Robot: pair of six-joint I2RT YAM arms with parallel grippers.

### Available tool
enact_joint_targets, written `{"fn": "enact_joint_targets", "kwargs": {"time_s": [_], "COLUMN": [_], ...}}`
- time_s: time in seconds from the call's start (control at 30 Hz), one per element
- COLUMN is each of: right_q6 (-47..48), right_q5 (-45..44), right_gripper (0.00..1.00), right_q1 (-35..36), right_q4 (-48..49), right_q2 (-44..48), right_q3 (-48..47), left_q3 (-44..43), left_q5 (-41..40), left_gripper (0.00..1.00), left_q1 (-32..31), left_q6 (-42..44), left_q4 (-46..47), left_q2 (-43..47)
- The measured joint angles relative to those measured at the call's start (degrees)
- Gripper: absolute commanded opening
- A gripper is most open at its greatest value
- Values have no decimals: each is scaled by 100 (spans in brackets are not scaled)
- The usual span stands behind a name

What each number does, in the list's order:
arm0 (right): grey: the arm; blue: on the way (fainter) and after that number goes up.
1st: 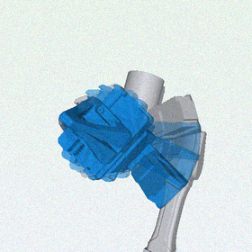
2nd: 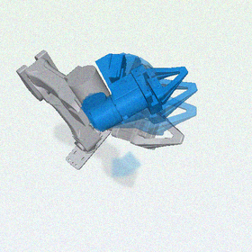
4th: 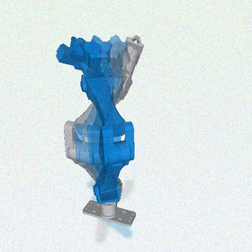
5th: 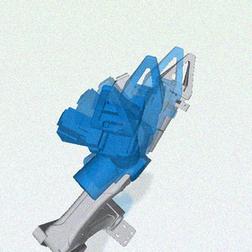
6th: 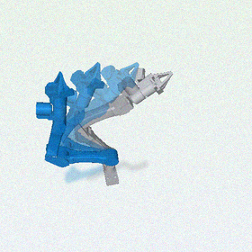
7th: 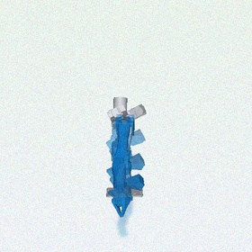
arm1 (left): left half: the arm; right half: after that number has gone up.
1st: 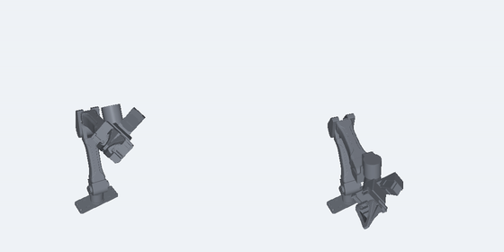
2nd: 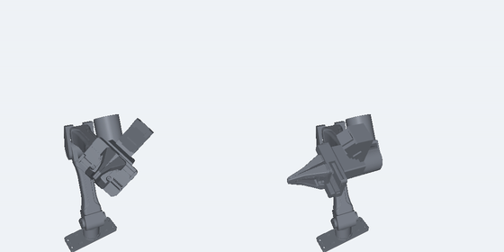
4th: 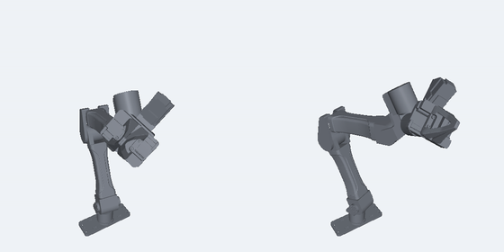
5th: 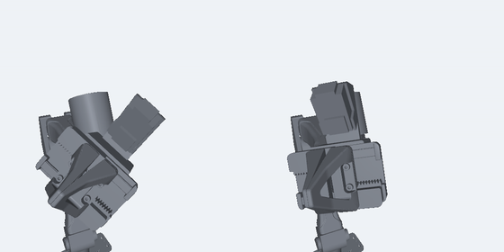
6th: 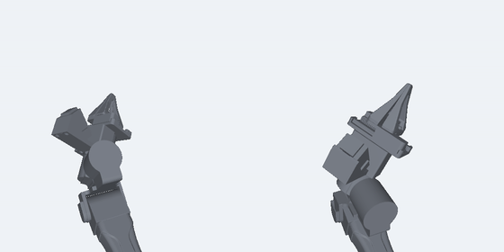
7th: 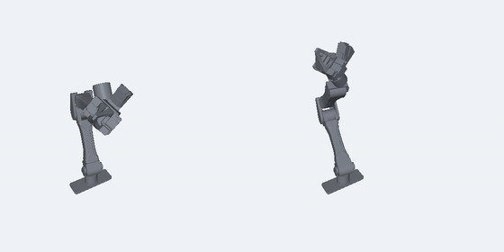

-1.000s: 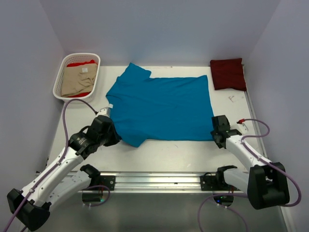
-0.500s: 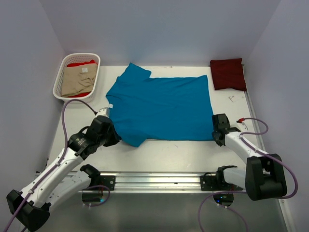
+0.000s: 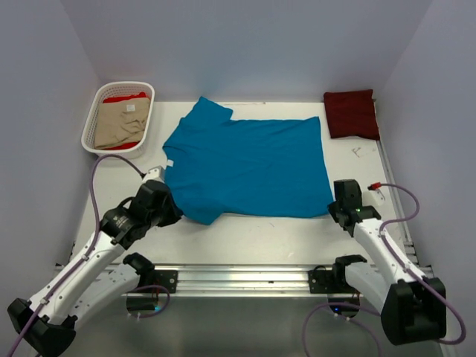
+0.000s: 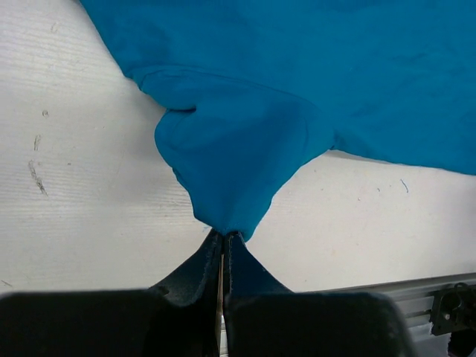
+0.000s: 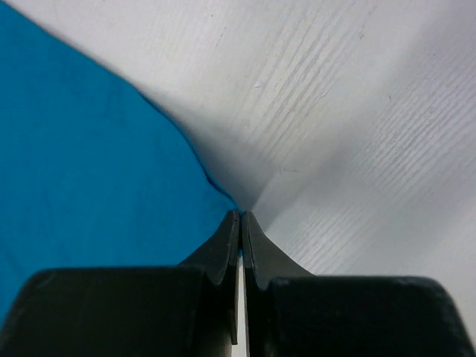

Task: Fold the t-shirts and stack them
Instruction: Fold the tshirt

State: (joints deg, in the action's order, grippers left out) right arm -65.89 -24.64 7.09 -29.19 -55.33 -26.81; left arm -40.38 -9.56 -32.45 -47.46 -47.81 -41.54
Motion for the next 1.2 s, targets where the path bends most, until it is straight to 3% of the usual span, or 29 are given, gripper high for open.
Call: {"fn": "enact_joint_targets", "kwargs": {"time_s": [0.23,0.6,0.77,1.07,1.2], "right_q6": [372,1058,1403,1961,2122], "right_q5": [142,317,315,306,267], "right_gripper": [0,0,0,0,0], "right_q1": [0,0,0,0,0], "right_q4": [-627,-999,-905,-256,-33], "right_q2": [1019,750,310,-1285,-1786], "right_q3": [-68,-894,-1220,-1845,-2013], "left_q3": [-2,-330,-393,-378,-378], "left_q5": [-120,-378,-734,-1281,-1429], "left_gripper": [0,0,0,0,0], "left_q1": [0,0,0,20,162], "left_q6": [-50,-142,31,737,940], "left_q4": [-118,-348,-4,1469,1926], "left_q2": [131,369,238,-1379,-1663]}}
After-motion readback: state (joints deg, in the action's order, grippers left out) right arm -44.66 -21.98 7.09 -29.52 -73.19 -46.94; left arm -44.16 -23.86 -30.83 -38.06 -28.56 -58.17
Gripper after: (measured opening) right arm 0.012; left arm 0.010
